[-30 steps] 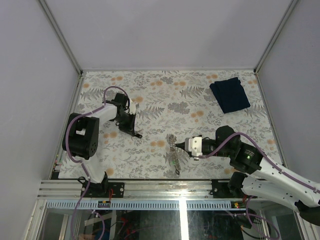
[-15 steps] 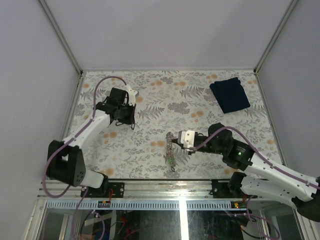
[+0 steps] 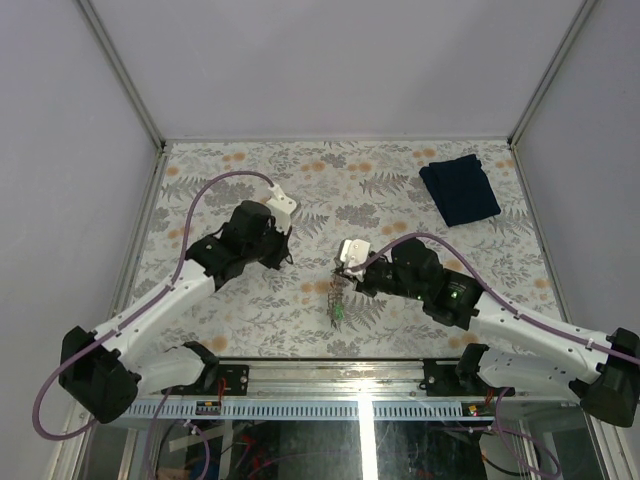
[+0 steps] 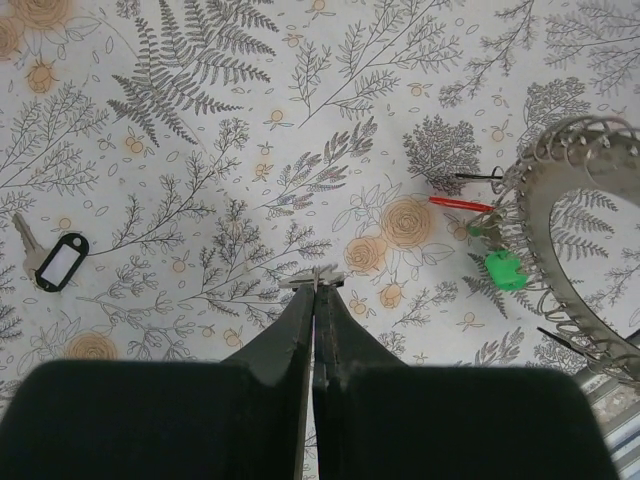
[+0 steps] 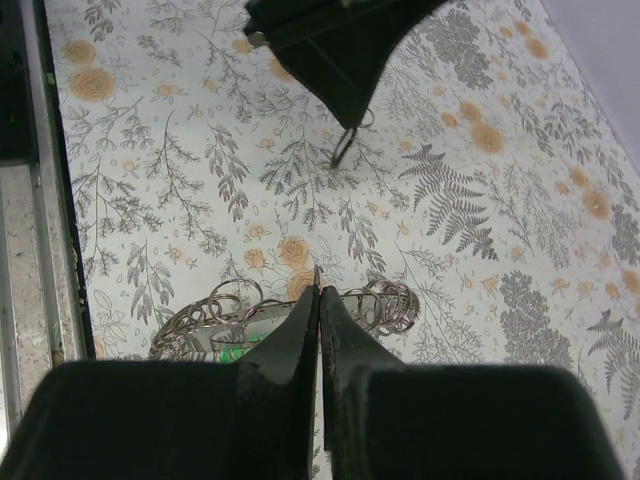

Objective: Put the keys on the keyring
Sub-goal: Pick up the key from the center of the board.

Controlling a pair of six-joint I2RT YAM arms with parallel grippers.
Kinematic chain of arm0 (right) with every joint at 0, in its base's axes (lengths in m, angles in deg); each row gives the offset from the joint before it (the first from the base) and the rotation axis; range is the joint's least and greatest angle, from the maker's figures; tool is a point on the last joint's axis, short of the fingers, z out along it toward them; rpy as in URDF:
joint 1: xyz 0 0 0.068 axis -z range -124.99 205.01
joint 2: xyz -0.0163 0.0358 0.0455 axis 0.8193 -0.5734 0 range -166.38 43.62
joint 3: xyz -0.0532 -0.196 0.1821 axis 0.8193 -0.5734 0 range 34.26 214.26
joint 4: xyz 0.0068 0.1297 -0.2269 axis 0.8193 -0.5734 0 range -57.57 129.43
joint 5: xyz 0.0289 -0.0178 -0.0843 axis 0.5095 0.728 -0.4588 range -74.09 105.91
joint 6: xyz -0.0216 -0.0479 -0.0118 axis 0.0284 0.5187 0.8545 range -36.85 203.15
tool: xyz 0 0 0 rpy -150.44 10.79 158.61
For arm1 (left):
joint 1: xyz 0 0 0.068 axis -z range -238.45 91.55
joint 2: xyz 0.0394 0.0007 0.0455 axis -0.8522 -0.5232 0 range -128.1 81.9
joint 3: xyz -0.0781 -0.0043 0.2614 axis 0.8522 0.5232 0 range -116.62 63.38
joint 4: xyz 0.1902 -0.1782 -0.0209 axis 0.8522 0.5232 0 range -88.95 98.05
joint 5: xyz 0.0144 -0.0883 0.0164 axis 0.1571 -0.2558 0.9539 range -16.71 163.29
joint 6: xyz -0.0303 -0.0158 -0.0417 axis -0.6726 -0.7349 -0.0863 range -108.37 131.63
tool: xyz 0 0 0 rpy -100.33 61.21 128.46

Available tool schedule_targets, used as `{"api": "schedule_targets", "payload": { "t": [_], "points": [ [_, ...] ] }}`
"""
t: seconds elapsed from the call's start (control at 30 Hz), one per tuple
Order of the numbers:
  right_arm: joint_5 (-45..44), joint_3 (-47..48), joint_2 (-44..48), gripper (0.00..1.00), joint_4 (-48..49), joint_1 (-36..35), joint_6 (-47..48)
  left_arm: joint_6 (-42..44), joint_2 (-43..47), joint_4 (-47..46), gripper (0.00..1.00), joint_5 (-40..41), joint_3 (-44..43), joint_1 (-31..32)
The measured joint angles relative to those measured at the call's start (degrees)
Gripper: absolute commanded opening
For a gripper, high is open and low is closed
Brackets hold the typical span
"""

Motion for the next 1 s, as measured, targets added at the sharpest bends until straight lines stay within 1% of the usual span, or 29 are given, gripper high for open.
{"api": "schedule_targets", "payload": {
  "t": [0.1,0.33,0.47,0.7,0.87,1.0],
  "points": [
    [-1.97,0.90,-0.46,0.00,-0.50,0.00,-2.21,-0.22,3.56,-0.96,0.00,0.26,2.23,0.48],
    [-7.50,0.92,-0.46,0.00,-2.73,-0.02,-8.26,0.28,8.50,-1.20,0.00,-0.07,2.49,0.68],
    [-9.25,2.51,-0.79,0.00,-8.13,-0.02,-12.28,1.49,10.71,-2.16,0.00,-0.17,3.26,0.68],
    [-6.95,2.73,0.35,0.00,-9.33,-0.04,-16.76,2.91,12.74,-4.02,0.00,-1.86,3.69,0.72],
    [-4.07,2.71,4.87,0.00,-11.72,-0.04,-15.80,3.41,16.81,-8.07,0.00,-5.14,4.04,0.98],
    [-2.21,2.16,9.62,0.00,-11.04,-0.04,-13.18,4.13,17.05,-9.44,0.00,-8.20,3.93,0.98]
  ]
}}
